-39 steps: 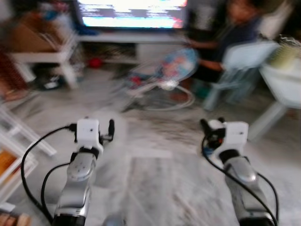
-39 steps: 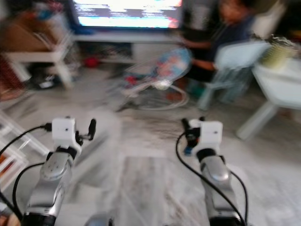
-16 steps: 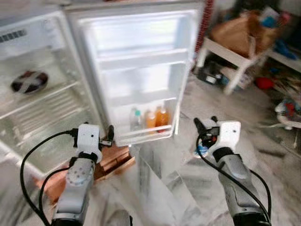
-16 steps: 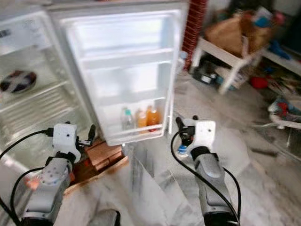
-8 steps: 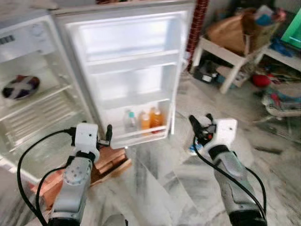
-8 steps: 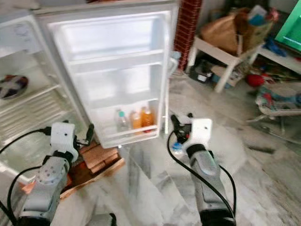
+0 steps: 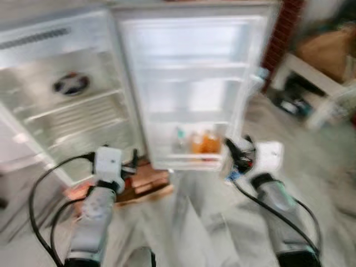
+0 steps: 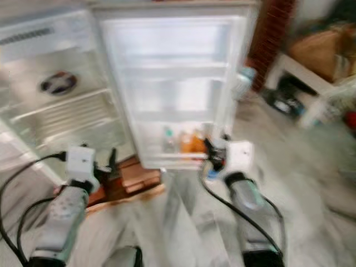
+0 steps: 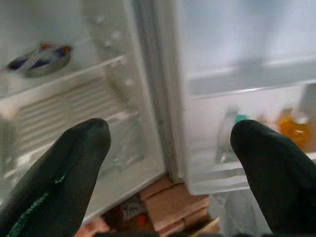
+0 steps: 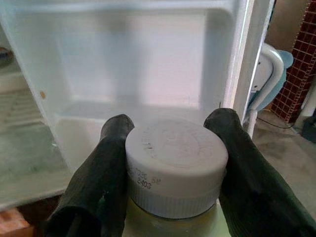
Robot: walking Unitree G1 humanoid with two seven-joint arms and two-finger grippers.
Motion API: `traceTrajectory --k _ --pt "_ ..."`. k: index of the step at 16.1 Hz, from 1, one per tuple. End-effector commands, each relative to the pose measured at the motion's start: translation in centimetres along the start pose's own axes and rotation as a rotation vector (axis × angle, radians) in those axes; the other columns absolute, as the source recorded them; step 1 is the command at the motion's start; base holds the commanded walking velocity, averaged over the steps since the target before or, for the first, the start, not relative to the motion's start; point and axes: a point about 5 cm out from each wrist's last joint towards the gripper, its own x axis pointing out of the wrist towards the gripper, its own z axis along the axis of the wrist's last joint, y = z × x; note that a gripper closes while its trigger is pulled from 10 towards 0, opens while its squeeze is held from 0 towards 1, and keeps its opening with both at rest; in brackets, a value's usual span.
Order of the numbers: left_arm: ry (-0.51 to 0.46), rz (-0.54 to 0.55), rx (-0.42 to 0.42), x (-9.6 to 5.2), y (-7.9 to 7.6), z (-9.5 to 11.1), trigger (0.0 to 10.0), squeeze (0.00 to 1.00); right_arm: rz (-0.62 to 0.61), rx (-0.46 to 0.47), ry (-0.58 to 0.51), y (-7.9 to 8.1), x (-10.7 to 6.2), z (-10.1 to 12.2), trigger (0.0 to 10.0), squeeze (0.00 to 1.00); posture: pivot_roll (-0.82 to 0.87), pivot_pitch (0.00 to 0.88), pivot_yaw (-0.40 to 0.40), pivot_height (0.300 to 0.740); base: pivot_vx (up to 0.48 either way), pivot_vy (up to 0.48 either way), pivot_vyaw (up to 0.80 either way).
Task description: Restocking fridge
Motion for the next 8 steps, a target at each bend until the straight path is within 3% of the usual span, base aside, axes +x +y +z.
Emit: traceTrajectory --k 1,4,8 --pt "0.006 0.025 0.023 -0.10 0.87 -0.15 10.0 0.00 0.038 0.002 -0.060 0.90 0.57 1.28 10.0 0.00 0.09 0.059 -0.057 0.740 0.000 0.000 0.79" --pt "-0.002 0.035 0.003 -0.38 0.98 -0.28 10.0 0.00 0.031 0.004 -0.067 0.77 0.56 1.40 10.0 0.00 0.09 0.061 -0.059 0.740 0.000 0.000 0.79" --pt "-0.022 0.012 0.001 -0.23 0.99 0.08 10.0 0.00 0.026 0.028 -0.091 0.73 0.82 1.88 10.0 0.00 0.08 0.065 -0.054 0.740 0.000 0.000 0.00"
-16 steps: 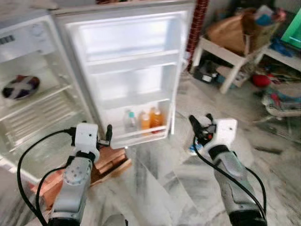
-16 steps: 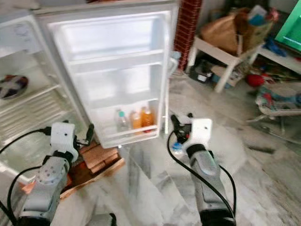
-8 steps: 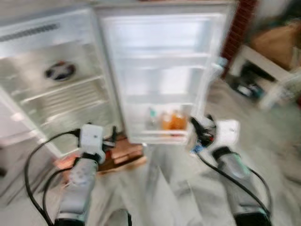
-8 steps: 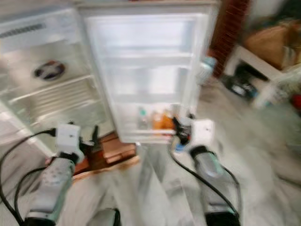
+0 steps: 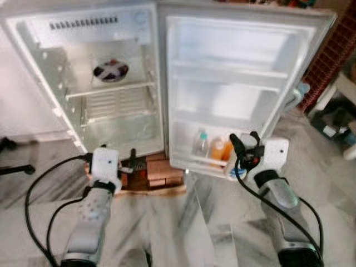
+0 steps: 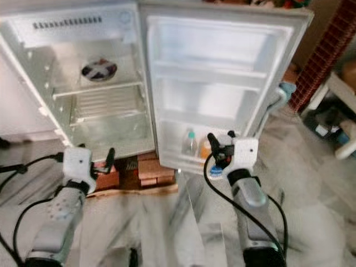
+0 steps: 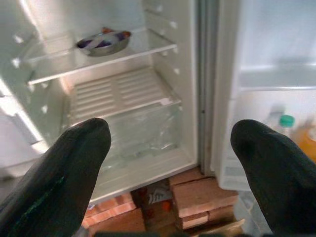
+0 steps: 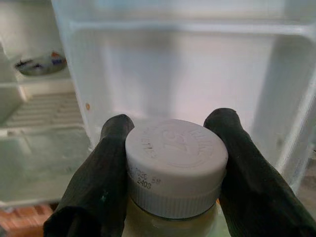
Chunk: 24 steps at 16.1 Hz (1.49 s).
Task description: Restocking fridge
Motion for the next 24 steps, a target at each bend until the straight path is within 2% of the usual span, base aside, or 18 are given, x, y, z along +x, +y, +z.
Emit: traceTrajectory --k 1,3,5,15,19,22,24 --pt "-0.032 -0.018 -0.004 0.3 -0.1 0.6 10.0 0.00 0.020 0.002 -0.061 0.2 0.3 1.3 10.0 0.00 0.08 0.067 -0.051 0.740 0.000 0.000 0.00" --pt "-0.042 -0.027 -0.005 0.3 -0.1 0.7 10.0 0.00 0.016 0.008 -0.074 0.1 0.4 1.6 10.0 0.00 0.08 0.072 -0.046 0.740 0.000 0.000 0.00" --pt "-0.048 -0.042 -0.003 0.2 -0.2 0.7 10.0 0.00 0.001 0.004 -0.077 -0.2 0.2 1.6 10.0 0.00 0.08 0.072 -0.043 0.740 0.360 0.000 0.00" --pt "-0.046 -0.055 -0.007 0.1 -0.6 0.5 10.0 0.00 0.013 0.005 -0.069 0.2 0.1 1.3 10.0 0.00 0.08 0.067 -0.051 0.740 0.355 0.000 0.00" --pt "-0.033 -0.054 -0.008 0.1 -0.7 0.4 10.0 0.00 0.033 0.011 -0.066 0.3 0.1 1.3 10.0 0.00 0.08 0.068 -0.053 0.740 0.000 0.000 0.00" --pt "-0.023 -0.064 -0.013 -0.1 -1.0 0.2 10.0 0.00 0.261 0.122 -0.053 2.0 0.5 2.5 10.0 0.00 0.08 0.068 -0.053 0.740 0.000 0.000 0.00" --pt "-0.017 -0.071 -0.009 -0.2 -1.1 0.1 10.0 0.00 0.396 0.166 -0.110 2.5 0.8 5.3 10.0 0.00 0.08 0.067 -0.054 0.740 0.000 0.000 0.00"
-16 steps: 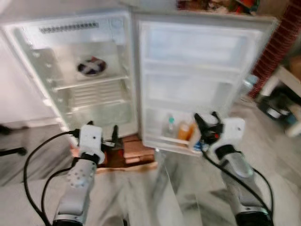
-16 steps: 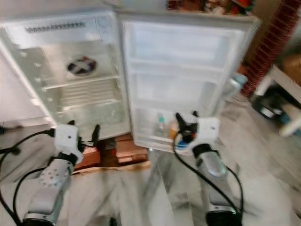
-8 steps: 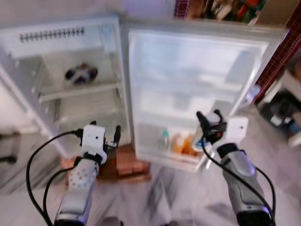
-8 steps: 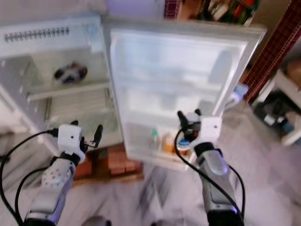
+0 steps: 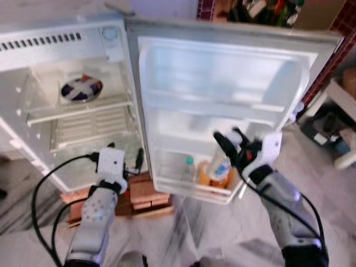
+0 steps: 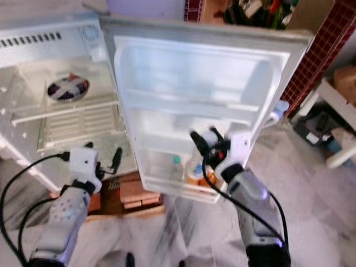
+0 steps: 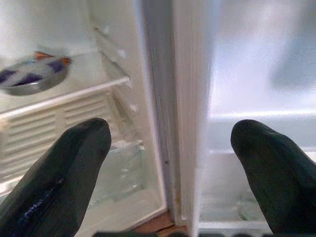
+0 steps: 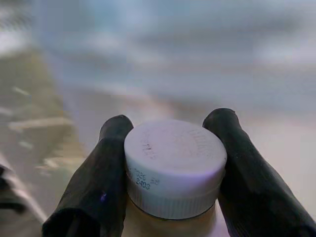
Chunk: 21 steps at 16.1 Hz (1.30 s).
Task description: Restocking fridge
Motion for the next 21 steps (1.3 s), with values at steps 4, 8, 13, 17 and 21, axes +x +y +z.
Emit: traceTrajectory --k 4,8,13,17,21 --pt "0.017 -0.012 0.006 -0.2 -0.1 -0.2 10.0 0.00 0.242 0.034 -0.195 2.0 1.9 7.3 10.0 0.00 0.08 0.070 -0.056 0.740 0.000 0.000 0.00" --pt "0.017 -0.017 0.004 -0.3 -0.2 -0.2 10.0 0.00 0.096 -0.023 -0.374 0.6 2.9 12.0 10.0 0.00 0.08 0.069 -0.057 0.740 0.000 0.000 0.00" --pt "0.017 -0.015 0.002 -0.3 -0.4 -0.2 10.0 0.00 -0.325 -0.318 -0.420 -3.8 2.8 13.7 10.0 0.00 0.09 0.069 -0.064 0.740 0.000 0.000 0.00" --pt "0.016 -0.009 0.002 -0.3 -0.4 -0.3 10.0 0.00 -0.458 -0.461 -0.342 -5.2 2.9 11.7 10.0 0.00 0.09 0.072 -0.070 0.740 0.000 0.000 0.00" --pt "0.019 -0.007 0.004 -0.4 -0.4 -0.3 10.0 0.00 -0.568 -0.544 -0.227 -7.1 2.8 10.1 10.0 0.00 0.10 0.071 -0.070 0.740 0.000 0.000 0.00"
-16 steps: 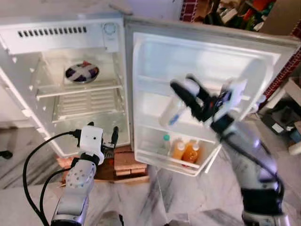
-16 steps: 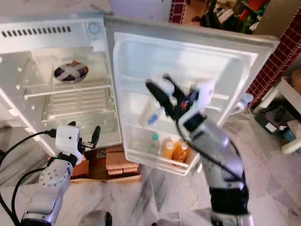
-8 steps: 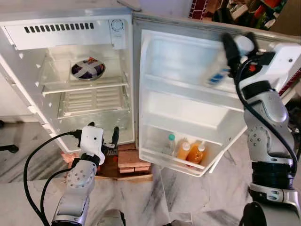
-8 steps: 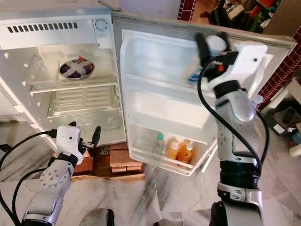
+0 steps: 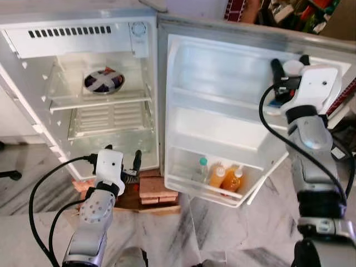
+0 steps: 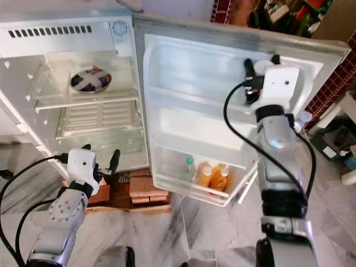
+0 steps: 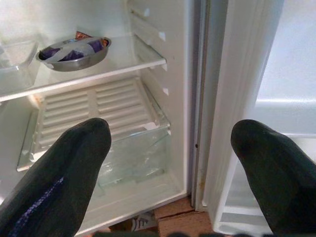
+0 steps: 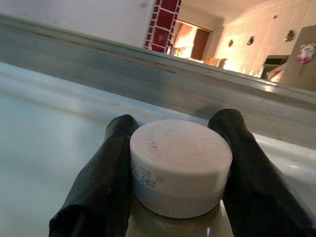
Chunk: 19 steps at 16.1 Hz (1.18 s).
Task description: Restocking fridge
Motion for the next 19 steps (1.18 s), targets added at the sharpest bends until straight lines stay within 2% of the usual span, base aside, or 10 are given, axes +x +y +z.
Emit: traceTrajectory --k 1,2,3,9,14,17,19 --pt "0.006 -0.006 0.006 -0.1 -0.1 -0.1 10.0 0.00 -0.021 -0.042 0.062 -0.5 -0.1 -1.2 10.0 0.00 0.10 0.071 -0.070 0.740 0.000 0.000 0.00" --pt "0.006 -0.006 0.006 -0.1 -0.1 -0.1 10.0 0.00 -0.019 -0.035 0.066 -0.6 -0.1 -1.4 10.0 0.36 0.10 0.071 -0.070 0.740 0.000 0.000 0.00" --pt "0.007 -0.005 0.008 -0.1 -0.1 -0.1 10.0 0.00 -0.008 -0.019 0.052 -0.4 0.0 -1.4 10.0 1.00 0.10 0.071 -0.071 0.740 0.000 0.000 0.00" --pt "0.010 -0.002 0.013 0.0 0.0 -0.1 10.0 0.00 -0.054 -0.066 -0.036 -0.9 0.7 -0.2 10.0 1.00 0.10 0.067 -0.072 0.740 0.000 0.000 0.00" --pt "0.009 0.006 0.012 0.0 0.1 -0.1 10.0 0.00 -0.087 -0.056 -0.183 -1.4 2.1 3.3 10.0 1.00 0.11 0.064 -0.078 0.740 0.000 0.000 0.00" --pt "0.006 0.011 0.012 0.0 0.2 0.0 10.0 0.00 -0.066 -0.018 -0.243 -0.8 2.2 4.8 10.0 1.00 0.11 0.063 -0.080 0.740 0.000 0.000 0.00" --pt "-0.002 0.031 0.009 -0.1 0.5 0.1 10.0 0.00 -0.046 -0.003 -0.256 -0.3 1.4 4.9 10.0 1.00 0.12 0.062 -0.084 0.740 0.000 0.000 0.00"
